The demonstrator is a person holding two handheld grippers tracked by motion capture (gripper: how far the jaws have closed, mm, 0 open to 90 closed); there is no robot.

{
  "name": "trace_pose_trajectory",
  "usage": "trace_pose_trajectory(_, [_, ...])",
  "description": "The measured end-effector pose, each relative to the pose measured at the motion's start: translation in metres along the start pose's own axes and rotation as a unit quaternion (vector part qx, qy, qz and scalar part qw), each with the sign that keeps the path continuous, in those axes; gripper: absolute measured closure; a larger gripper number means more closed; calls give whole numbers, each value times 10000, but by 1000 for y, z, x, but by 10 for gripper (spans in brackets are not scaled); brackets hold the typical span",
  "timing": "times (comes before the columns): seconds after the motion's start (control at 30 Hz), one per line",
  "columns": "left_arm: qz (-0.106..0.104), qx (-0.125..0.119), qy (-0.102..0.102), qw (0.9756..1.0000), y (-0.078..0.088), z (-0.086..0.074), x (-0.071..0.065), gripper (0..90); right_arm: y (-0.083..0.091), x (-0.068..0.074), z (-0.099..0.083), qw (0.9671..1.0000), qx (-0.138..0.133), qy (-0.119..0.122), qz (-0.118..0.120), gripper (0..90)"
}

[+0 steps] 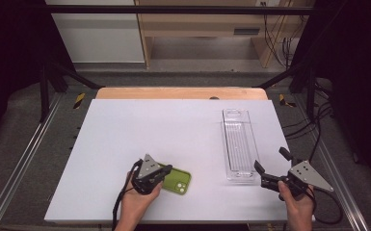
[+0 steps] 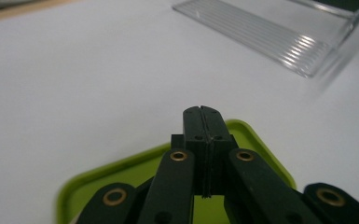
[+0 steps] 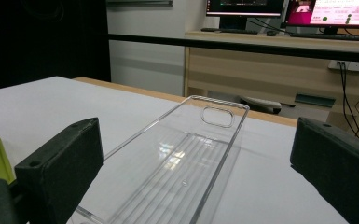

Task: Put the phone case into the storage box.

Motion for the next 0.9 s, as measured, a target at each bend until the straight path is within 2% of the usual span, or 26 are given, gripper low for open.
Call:
trace_pose_trajectory(0.03, [84, -104, 7, 9999, 5, 3, 6, 900, 0, 1, 1, 10000, 18, 12, 23, 26])
trace_pose_trajectory(0.07, [84, -104, 7, 9999, 5, 3, 6, 900, 0, 1, 1, 10000, 18, 12, 23, 26])
trace_pose_trajectory(0.17, [272, -386, 60, 9989, 20, 8, 25, 900, -1, 6, 3, 9999, 51, -4, 89, 26])
trace_pose_trajectory(0.33, [545, -667, 177, 9961, 44, 2, 53, 894, -2, 18, 12, 9998, 52, 2, 207, 26])
trace_pose_trajectory(0.37, [641, -750, 199, 9949, 54, -1, 61, 857, -2, 25, 18, 9997, 34, 51, 254, 26])
trace_pose_trajectory(0.4, [641, -750, 199, 9949, 54, -1, 61, 827, -2, 25, 18, 9997, 34, 51, 254, 26])
trace_pose_trajectory(0.43, [764, -831, 149, 9935, 62, -4, 68, 790, -3, 33, 26, 9994, 28, 102, 318, 26])
trace_pose_trajectory(0.47, [764, -831, 149, 9935, 62, -4, 68, 735, -4, 38, 30, 9992, 54, 142, 362, 26])
trace_pose_trajectory(0.5, [844, -885, 143, 9924, 65, -6, 71, 656, -6, 43, 33, 9990, 100, 190, 398, 26])
trace_pose_trajectory(0.53, [991, -962, 161, 9903, 71, -12, 77, 572, -8, 49, 36, 9985, 140, 221, 472, 26])
trace_pose_trajectory(0.57, [991, -962, 161, 9903, 71, -12, 77, 526, -10, 56, 39, 9981, 163, 246, 550, 26])
trace_pose_trajectory(0.6, [1024, -1077, 279, 9885, 75, -16, 83, 481, -13, 64, 42, 9975, 203, 271, 626, 26])
trace_pose_trajectory(0.63, [1024, -1077, 279, 9885, 75, -16, 83, 417, -16, 72, 44, 9967, 243, 307, 713, 26])
trace_pose_trajectory(0.7, [1091, -1208, 425, 9857, 78, -16, 91, 303, -24, 89, 48, 9946, 357, 344, 915, 27])
trace_pose_trajectory(0.73, [1091, -1208, 425, 9857, 78, -16, 91, 248, -24, 89, 48, 9946, 357, 344, 915, 27])
trace_pose_trajectory(0.77, [1089, -1254, 476, 9850, 79, -16, 93, 209, -32, 105, 53, 9920, 480, 430, 1089, 28])
trace_pose_trajectory(0.83, [1064, -1334, 553, 9838, 78, -17, 97, 148, -40, 120, 55, 9889, 597, 490, 1270, 28])
trace_pose_trajectory(0.87, [1064, -1334, 553, 9838, 78, -17, 97, 123, -40, 120, 55, 9889, 597, 490, 1270, 28])
trace_pose_trajectory(0.9, [1042, -1377, 609, 9831, 78, -18, 98, 101, -49, 133, 54, 9853, 744, 490, 1460, 29])
Point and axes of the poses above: each handheld gripper's, and its own axes: y roughly backward along the jaws, z roughly out of its top, x roughly to its left, the point moved 9 cm from there along -y, roughly forward along the jaws, and after that the axes turned 2 degrees about z, right-handed, at the moved point
